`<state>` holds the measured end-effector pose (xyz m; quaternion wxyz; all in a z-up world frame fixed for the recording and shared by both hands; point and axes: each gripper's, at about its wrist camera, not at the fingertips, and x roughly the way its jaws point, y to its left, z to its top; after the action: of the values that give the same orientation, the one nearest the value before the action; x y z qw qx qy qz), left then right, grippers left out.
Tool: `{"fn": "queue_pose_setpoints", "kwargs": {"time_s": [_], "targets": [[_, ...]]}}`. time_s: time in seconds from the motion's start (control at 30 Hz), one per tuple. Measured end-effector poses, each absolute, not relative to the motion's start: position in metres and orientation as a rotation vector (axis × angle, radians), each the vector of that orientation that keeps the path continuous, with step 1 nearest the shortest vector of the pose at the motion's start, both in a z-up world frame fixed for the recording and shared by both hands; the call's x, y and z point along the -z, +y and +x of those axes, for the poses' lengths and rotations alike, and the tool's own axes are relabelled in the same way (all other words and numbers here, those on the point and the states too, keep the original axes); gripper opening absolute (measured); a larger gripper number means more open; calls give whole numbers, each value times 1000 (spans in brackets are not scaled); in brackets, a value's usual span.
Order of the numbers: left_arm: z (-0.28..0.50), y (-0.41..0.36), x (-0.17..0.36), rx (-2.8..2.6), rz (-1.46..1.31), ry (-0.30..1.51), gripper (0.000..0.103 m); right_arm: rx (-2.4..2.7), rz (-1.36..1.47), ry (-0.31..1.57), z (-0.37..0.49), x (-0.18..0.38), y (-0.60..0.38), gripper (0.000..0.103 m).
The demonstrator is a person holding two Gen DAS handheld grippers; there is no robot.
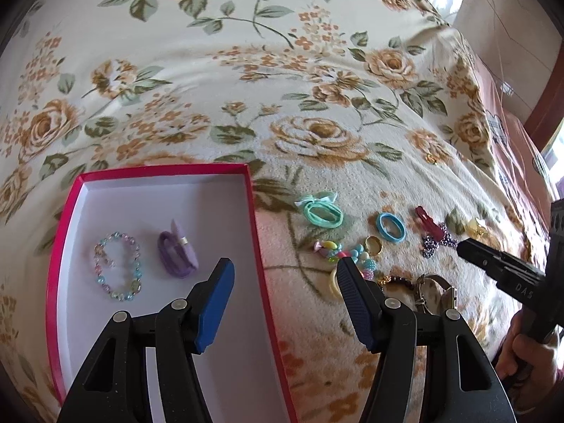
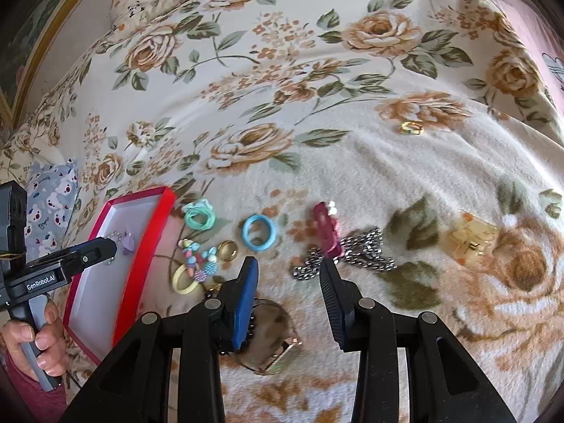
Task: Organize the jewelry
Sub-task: 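Grasp the green hair tie with the left tool while the right tool grasps the pink clip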
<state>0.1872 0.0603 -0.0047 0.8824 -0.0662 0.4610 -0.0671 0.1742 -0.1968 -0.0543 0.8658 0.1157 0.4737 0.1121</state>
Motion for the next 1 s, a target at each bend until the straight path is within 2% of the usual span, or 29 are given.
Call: {"fn": "queue_pose_setpoints", "kwargs": {"time_s": [0.17,0.87,0.93,1.0], "targets": [[195,48,8,156,-80,963,65,-222,229,988,177,54,-203,40],[293,-6,55,240,169,1046,63,-248,96,1056,224,75,-192,40],[300,-10,64,258,180,1075,52,-248,77,1085,230,84,-190,40],[307,-16,75,269,192,1110,30,-246,56,1105,233,91,-188,39]]}}
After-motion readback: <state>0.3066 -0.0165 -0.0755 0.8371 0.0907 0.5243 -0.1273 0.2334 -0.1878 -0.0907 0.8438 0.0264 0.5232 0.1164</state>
